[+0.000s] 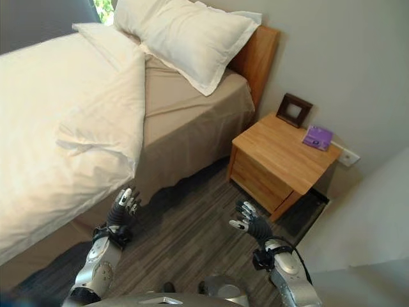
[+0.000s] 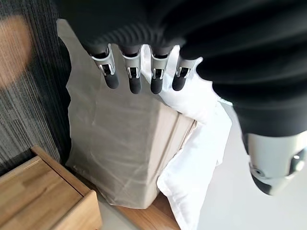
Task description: Making the bed.
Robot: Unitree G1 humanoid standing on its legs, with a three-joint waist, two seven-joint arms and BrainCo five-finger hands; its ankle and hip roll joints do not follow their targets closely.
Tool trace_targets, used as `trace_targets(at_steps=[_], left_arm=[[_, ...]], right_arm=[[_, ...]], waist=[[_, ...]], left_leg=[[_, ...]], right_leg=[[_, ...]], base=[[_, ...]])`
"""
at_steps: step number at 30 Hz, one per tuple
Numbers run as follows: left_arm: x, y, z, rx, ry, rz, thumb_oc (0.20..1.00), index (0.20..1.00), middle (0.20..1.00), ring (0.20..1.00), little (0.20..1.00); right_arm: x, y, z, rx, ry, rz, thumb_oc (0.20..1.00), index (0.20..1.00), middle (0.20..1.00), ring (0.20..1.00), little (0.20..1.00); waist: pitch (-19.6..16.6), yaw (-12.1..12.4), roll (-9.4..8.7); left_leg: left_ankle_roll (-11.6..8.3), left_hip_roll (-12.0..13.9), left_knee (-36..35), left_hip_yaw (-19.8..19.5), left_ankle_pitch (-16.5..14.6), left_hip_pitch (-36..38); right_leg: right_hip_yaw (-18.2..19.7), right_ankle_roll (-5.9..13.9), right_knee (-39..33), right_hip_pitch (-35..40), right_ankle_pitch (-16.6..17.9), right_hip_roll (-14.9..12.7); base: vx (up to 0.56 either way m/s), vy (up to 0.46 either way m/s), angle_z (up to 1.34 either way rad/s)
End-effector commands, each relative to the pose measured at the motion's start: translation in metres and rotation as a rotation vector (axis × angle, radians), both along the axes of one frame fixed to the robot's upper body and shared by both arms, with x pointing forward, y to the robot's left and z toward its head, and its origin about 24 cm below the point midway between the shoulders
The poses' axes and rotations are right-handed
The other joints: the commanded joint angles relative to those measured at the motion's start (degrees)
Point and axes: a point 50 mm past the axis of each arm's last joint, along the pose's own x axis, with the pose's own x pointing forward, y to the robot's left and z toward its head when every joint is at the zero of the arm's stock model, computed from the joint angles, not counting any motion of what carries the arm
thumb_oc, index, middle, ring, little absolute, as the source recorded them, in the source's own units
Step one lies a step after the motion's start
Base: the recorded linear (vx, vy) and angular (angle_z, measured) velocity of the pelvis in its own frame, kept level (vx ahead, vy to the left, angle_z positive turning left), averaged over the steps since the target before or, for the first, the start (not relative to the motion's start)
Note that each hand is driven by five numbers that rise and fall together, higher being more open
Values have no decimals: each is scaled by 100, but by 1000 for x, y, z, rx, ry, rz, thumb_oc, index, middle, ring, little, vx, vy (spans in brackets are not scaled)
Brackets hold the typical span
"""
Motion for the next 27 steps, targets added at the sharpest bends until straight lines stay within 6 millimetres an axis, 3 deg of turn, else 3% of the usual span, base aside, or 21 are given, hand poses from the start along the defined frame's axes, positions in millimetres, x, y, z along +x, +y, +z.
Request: trace_targets(at_steps=[1, 3, 6, 15, 16, 20, 27], left_arm=[[8, 13, 22, 86, -123, -16, 1000, 1000, 1000, 1000, 1000], [7, 13, 19, 75, -115, -1, 1000, 1000, 1000, 1000, 1000], [5, 12, 13, 72, -89, 7, 1000, 1000, 1000, 1000, 1000], [8, 3, 18, 22, -112, -11, 1000, 1000, 1000, 1000, 1000], [-8, 31, 11, 36, -62, 125, 1000, 1000, 1000, 1000, 1000], [-17, 32, 6, -1, -45, 144, 1000, 1000, 1000, 1000, 1000], [-10, 29, 12, -2, -74, 138, 1000, 1000, 1000, 1000, 1000]], right_arm=[[10, 7, 16, 17, -113, 18, 1000, 1000, 1000, 1000, 1000], [9, 1, 15, -2, -110, 2, 1000, 1000, 1000, 1000, 1000], [10, 0, 18, 12, -118, -6, 1000, 1000, 1000, 1000, 1000], [14, -17, 21, 1, -129, -95, 1000, 1000, 1000, 1000, 1000], [24, -34, 15, 149, -118, -351, 1000, 1000, 1000, 1000, 1000], [22, -40, 17, 78, -120, -319, 1000, 1000, 1000, 1000, 1000], [25, -33, 14, 57, -107, -281, 1000, 1000, 1000, 1000, 1000]], waist=[[-61, 147, -74], [-113, 50, -88], [-187, 87, -151], [-339, 119, -30], [-229, 442, -140], [-291, 493, -182], [-251, 507, -169]], left_leg=[[-207, -113, -183, -272, -9, 317], [-206, -221, -254, -608, -75, 416], [-244, -278, -259, -789, -90, 437], [-339, -150, -232, -1004, -2, 315], [-385, 22, 108, 191, -175, 34], [-460, 167, 86, 307, -161, 143], [-513, 251, 148, 182, -160, 163]], right_leg=[[206, 523, -1822, 460, 1795, -582], [515, 609, -2682, 335, 1895, -436], [498, 531, -3076, 592, 1852, -421], [329, 348, -3412, 1062, 1745, -347], [-950, 527, -3435, 1244, 1716, -1087], [-1079, 511, -3517, 1325, 1655, -1000], [-1213, 448, -3510, 1425, 1588, -938]], base=[[69, -65, 46], [154, -99, 3], [86, -104, 57], [54, -104, 24], [-1, -46, 5], [-18, -99, 0], [23, -22, 5]])
